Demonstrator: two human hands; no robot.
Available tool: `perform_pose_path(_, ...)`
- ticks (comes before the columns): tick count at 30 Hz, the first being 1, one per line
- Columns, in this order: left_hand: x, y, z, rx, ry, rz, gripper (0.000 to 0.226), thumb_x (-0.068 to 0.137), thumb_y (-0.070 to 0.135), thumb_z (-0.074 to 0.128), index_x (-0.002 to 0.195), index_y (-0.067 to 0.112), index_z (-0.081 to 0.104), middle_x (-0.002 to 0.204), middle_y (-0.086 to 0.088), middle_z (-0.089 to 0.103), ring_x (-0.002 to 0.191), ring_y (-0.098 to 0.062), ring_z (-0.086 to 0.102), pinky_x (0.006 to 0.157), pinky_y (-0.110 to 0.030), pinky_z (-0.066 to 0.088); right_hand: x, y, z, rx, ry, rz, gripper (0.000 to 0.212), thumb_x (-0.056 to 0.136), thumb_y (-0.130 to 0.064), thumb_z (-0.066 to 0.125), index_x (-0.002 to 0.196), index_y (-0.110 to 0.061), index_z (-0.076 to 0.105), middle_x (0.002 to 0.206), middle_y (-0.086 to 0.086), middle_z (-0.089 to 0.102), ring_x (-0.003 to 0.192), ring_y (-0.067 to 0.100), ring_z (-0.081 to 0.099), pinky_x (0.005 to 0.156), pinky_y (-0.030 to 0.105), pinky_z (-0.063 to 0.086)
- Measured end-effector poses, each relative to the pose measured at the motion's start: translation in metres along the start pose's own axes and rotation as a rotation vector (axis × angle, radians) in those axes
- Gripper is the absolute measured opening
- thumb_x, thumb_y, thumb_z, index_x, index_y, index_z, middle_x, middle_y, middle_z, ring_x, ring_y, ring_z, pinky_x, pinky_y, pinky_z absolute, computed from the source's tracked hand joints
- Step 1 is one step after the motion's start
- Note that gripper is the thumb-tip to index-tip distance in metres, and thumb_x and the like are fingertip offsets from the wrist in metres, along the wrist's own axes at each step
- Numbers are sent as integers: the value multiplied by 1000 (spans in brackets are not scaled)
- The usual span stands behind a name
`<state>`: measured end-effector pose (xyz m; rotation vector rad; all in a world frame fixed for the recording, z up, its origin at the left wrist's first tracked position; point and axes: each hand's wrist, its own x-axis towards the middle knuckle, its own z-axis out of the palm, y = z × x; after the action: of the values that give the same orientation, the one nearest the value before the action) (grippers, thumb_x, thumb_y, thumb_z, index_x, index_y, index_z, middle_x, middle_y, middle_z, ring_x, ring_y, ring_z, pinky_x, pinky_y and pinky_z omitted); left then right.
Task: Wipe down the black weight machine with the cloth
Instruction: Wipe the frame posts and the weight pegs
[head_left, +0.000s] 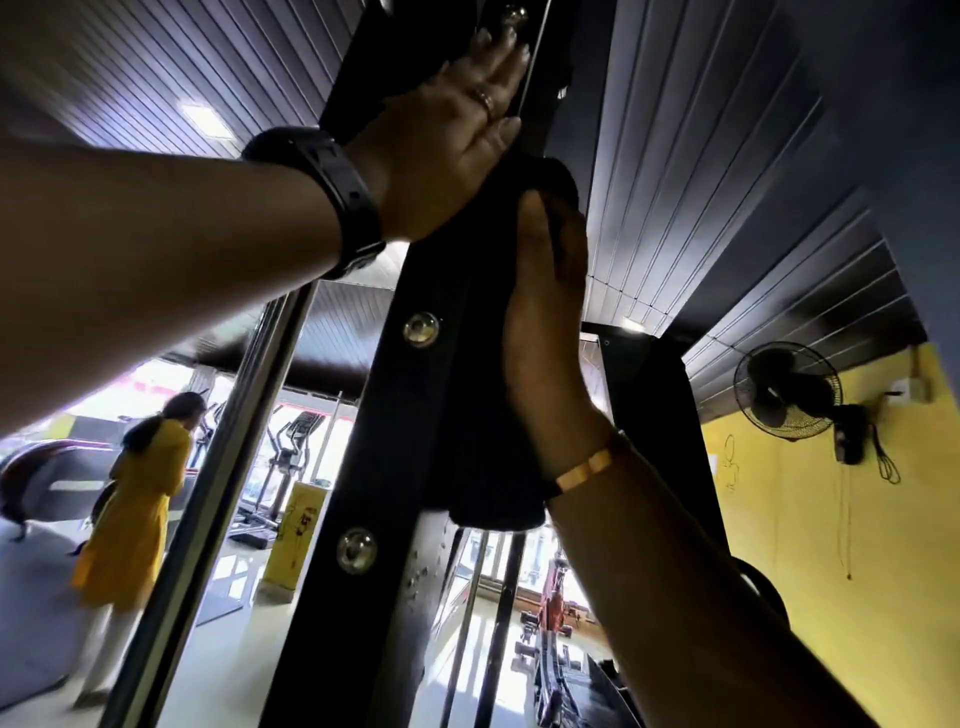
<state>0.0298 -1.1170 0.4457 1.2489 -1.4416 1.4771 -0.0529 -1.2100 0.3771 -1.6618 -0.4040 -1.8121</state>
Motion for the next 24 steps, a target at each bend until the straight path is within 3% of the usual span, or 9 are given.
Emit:
perform_pose_path(2, 0, -1, 0, 29, 3, 47, 64, 96, 32, 23, 151, 0, 18, 161, -16, 11, 150, -24, 7, 108, -8, -5, 13, 2, 2, 51, -29, -40, 28, 99, -24, 48, 127, -28, 49, 126, -8, 50, 115, 3, 48, 95, 15, 42)
perform_pose_path(4, -2, 1, -1, 46, 7, 73, 66, 95, 33, 22, 151, 0, 19, 161, -16, 12, 150, -24, 8, 112, -13, -2, 27, -1, 3, 31, -36, -22, 48, 101, -20, 46, 146, -15, 32, 143, -1, 42, 120, 4, 43, 92, 9, 41)
perform_pose_path(6, -3, 1, -1, 54, 17, 88, 66, 94, 34, 21, 151, 0, 19, 161, -16, 13, 150, -23, 9, 116, -20, 1, 34, -7, 9, -36, -24, 30, 60, 90, -37, 53, 143, -13, 39, 143, 7, 47, 123, 16, 49, 100, 27, 45)
perform_pose_path(8, -2, 0, -1, 92, 19, 89, 67, 94, 35, 20, 152, 1, 19, 161, -15, 13, 150, -22, 9, 116, -20, 1, 37, -5, 10, -159, -31, 63, 67, 76, -49, 52, 131, -11, 52, 119, 7, 62, 110, 23, 59, 99, 48, 47)
perform_pose_path(9, -3, 1, -1, 101, 18, 84, 67, 94, 35, 19, 152, 2, 19, 161, -14, 13, 150, -22, 9, 115, -20, 1, 32, -7, 10, -194, -30, 55, 63, 75, -49, 51, 126, -11, 56, 108, 2, 65, 104, 20, 60, 97, 50, 47)
perform_pose_path(16, -27, 7, 2, 248, 44, 321, 62, 101, 38, 18, 144, -1, 40, 153, -17, 34, 145, -29, 27, 119, -36, 17, -38, 14, -3, -103, 38, 35, 35, 79, -41, 47, 112, -32, 52, 126, -2, 52, 124, 16, 46, 103, 34, 40)
perform_pose_path(19, -31, 8, -3, 330, 16, 330, 63, 101, 38, 16, 147, -1, 34, 154, -20, 30, 145, -32, 26, 119, -35, 15, -30, 17, -5, -169, 44, 40, 56, 78, -41, 45, 123, -12, 59, 108, -6, 59, 108, 12, 55, 92, 29, 44)
perform_pose_path(21, -33, 10, -7, 378, -26, 341, 65, 100, 38, 15, 148, -3, 29, 155, -24, 27, 145, -35, 24, 120, -38, 15, -21, 14, -4, -210, 62, 58, 64, 75, -46, 43, 124, -9, 60, 108, -3, 62, 105, 13, 56, 91, 33, 44)
perform_pose_path(24, -35, 12, -12, 468, -71, 331, 66, 100, 37, 14, 148, -5, 29, 153, -28, 27, 144, -39, 26, 119, -46, 21, -27, 10, -1, -249, 91, 82, 64, 75, -55, 41, 125, -22, 61, 125, 2, 59, 119, 22, 51, 101, 50, 39)
